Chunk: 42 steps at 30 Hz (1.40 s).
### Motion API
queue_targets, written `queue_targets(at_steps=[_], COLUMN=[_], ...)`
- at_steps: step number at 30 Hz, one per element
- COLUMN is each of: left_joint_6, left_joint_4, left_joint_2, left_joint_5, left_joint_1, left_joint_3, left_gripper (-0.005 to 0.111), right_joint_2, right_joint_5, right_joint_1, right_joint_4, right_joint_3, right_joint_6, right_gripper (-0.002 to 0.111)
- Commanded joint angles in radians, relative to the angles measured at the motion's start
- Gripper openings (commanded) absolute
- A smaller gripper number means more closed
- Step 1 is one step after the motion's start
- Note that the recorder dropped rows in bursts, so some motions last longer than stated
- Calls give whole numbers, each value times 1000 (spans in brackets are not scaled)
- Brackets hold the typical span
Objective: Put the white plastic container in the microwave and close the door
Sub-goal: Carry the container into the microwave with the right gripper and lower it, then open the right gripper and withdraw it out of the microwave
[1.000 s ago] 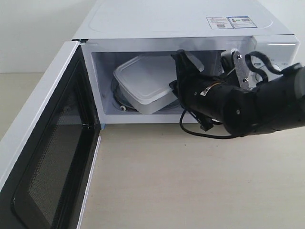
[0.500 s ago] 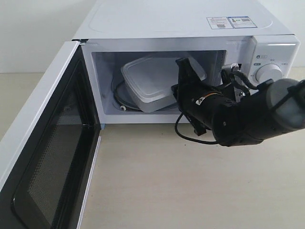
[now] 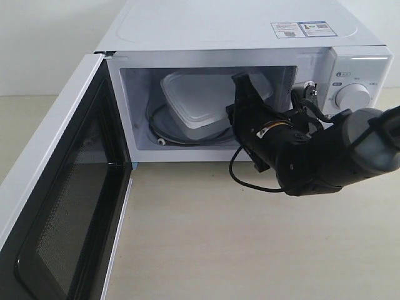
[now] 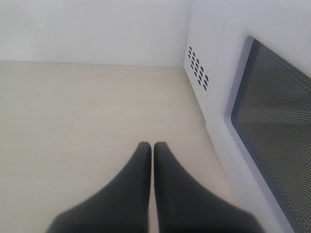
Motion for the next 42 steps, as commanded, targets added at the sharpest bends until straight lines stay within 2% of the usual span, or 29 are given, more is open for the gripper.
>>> queue_targets(at_steps=[1, 18, 20, 22, 25, 26, 27, 29, 31, 32, 33, 34, 36, 39, 42], left_joint_6=[0, 0, 0, 0, 0, 0, 0, 0, 0, 0, 0, 0, 0, 0, 0], left_joint_4=[-8, -8, -8, -8, -8, -8, -8, -8, -8, -8, -8, -8, -8, -8, -8], left_joint_2=[-3, -3, -3, -3, -3, -3, -3, -3, -3, -3, -3, -3, -3, -3, -3], left_joint_5=[-2, -2, -2, -2, -2, -2, -2, -2, -2, -2, -2, -2, -2, -2, -2], left_joint_1=[1, 1, 1, 1, 1, 1, 1, 1, 1, 1, 1, 1, 1, 1, 1], left_joint_3=[4, 4, 4, 4, 4, 4, 4, 4, 4, 4, 4, 4, 4, 4, 4], left_gripper=[4, 4, 4, 4, 4, 4, 4, 4, 4, 4, 4, 4, 4, 4, 4], right_joint_2=[0, 0, 0, 0, 0, 0, 0, -3, -21, -45, -55, -73, -76, -48, 20], right_joint_5=[-33, -49, -52, -52, -52, -46, -46, -45, -50, -50, -48, -34, 43, 80, 137], right_joint_1=[0, 0, 0, 0, 0, 0, 0, 0, 0, 0, 0, 0, 0, 0, 0], right_joint_4=[-36, -51, -58, -58, -58, -58, -58, -109, -187, -286, -360, -500, -585, -469, -418], right_joint_3=[-5, -5, -5, -5, -5, -5, -5, -5, 10, 34, 45, 63, 64, 64, -27], right_joint_6=[-66, -55, -51, -51, -37, -33, -33, -33, -33, -53, -62, -110, -224, -429, -475], right_gripper=[0, 2, 9, 23, 49, 54, 52, 39, 23, 4, 0, 0, 0, 0, 0])
